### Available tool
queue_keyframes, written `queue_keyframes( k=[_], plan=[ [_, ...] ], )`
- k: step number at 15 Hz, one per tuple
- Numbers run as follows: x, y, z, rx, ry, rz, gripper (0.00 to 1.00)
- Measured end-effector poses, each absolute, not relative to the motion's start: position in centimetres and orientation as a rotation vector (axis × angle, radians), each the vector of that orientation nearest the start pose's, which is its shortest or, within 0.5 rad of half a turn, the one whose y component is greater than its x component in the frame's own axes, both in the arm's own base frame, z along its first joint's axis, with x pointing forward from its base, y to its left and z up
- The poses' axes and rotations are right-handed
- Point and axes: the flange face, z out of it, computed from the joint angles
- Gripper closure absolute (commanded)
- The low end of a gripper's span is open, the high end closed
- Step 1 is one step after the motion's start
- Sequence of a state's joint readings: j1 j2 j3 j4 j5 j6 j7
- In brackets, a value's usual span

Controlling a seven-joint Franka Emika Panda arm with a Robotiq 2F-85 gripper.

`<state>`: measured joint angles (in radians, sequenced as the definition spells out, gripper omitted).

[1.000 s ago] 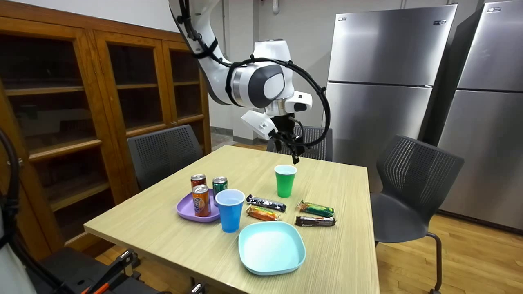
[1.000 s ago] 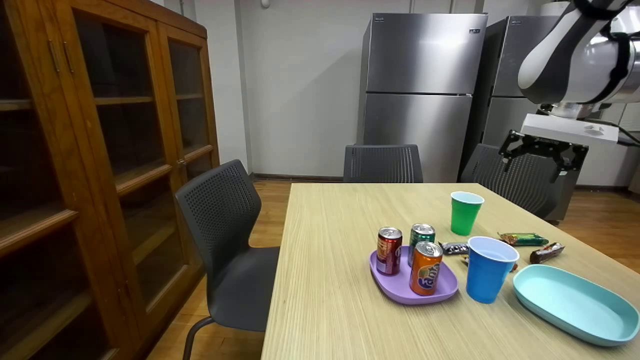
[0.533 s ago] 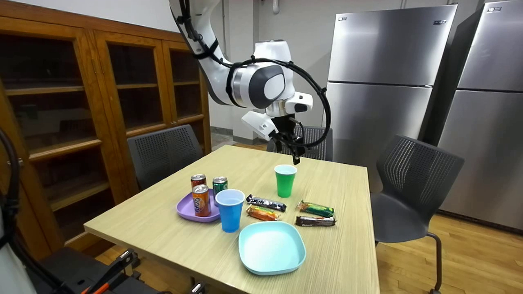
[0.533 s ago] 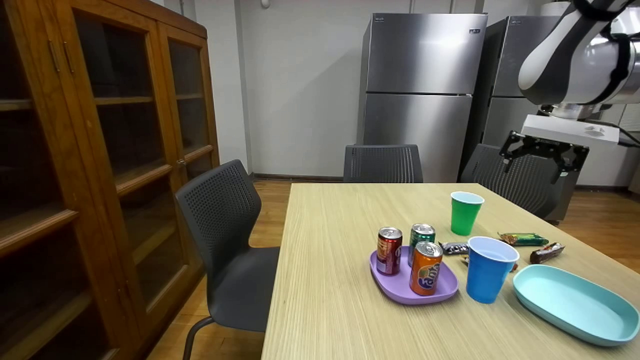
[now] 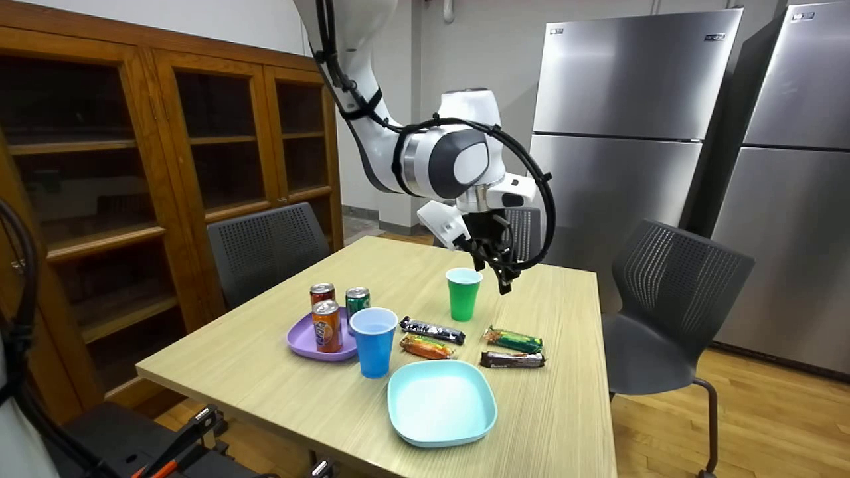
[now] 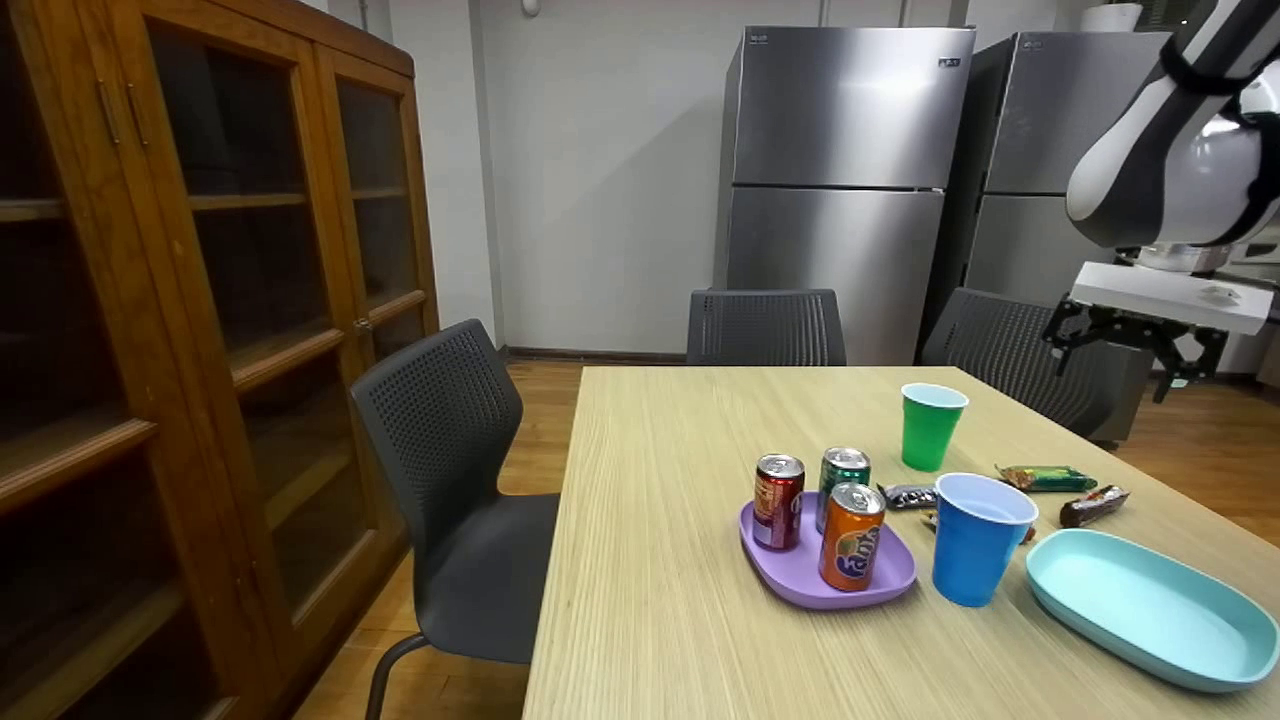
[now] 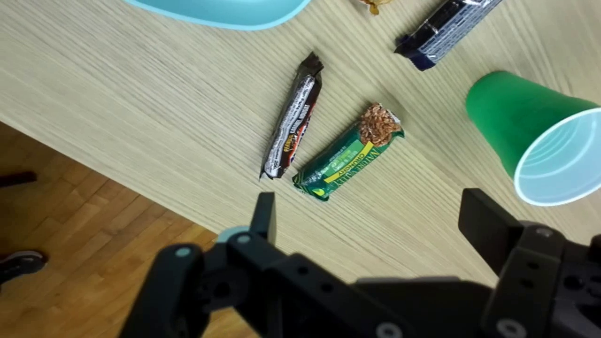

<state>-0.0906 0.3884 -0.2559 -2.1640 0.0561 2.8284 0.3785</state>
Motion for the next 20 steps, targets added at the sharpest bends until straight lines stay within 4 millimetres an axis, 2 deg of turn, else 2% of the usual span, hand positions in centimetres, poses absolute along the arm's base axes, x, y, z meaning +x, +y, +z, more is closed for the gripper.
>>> queue_keyframes(
  k=[8,20],
  plan=[
    [56.7,-21.7,19.3,-2.938,1.310,-0.361,0.00],
    [59.5,-23.4,12.6,-2.940,1.422,-0.253,0.00]
  ],
)
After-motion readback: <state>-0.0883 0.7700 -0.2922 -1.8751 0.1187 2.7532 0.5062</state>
